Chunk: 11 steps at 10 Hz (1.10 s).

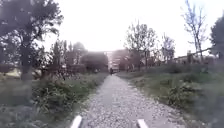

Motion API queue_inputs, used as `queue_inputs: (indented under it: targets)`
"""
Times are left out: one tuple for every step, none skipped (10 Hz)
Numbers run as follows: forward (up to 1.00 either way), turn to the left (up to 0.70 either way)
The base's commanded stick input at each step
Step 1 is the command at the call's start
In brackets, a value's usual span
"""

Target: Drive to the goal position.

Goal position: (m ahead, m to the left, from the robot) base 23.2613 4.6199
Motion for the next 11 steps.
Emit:
queue_inputs:
  targets:
    - [1.0,0.0]
    - [1.0,0.0]
    - [1.0,-0.08]
    - [1.0,-0.28]
    - [1.0,-0.4]
    - [1.0,-0.4]
    - [1.0,-0.4]
    - [1.0,-0.3]
    - [1.0,-0.11]
    - [1.0,0.0]
    - [1.0,0.0]
